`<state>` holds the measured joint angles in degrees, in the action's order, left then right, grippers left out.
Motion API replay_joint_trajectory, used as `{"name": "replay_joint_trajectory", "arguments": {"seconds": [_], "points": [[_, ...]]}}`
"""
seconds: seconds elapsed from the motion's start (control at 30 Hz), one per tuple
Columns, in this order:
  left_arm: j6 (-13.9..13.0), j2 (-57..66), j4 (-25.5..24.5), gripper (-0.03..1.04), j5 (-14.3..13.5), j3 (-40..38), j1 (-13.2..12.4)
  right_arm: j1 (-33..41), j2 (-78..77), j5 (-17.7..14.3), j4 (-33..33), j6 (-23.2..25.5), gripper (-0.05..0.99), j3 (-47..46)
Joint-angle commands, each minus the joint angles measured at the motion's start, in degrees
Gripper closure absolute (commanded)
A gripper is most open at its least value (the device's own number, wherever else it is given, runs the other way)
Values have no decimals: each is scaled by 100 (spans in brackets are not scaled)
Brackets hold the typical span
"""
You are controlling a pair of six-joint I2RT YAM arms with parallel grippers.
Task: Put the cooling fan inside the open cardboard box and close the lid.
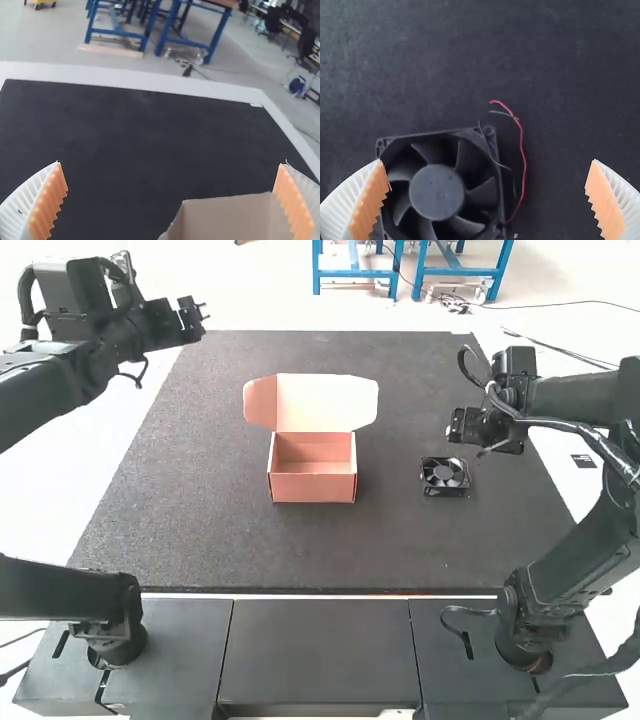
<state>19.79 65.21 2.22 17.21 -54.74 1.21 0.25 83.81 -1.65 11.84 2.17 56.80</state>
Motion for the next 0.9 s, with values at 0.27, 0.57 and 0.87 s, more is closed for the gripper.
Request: {"name": "replay_joint_trajectory", "arguments": {"seconds": [0.27,0.57,0.87], "points": [[-169,211,-275,4,318,-116,802,-236,180,-37,-208,-675,3,-573],[-230,203,-380,4,318,-142,758,-289,540,-116,-691,-885,3,-784],[-406,185,-503,4,318,-107,758,-456,1094,-169,-1175,-982,3,-687]]}}
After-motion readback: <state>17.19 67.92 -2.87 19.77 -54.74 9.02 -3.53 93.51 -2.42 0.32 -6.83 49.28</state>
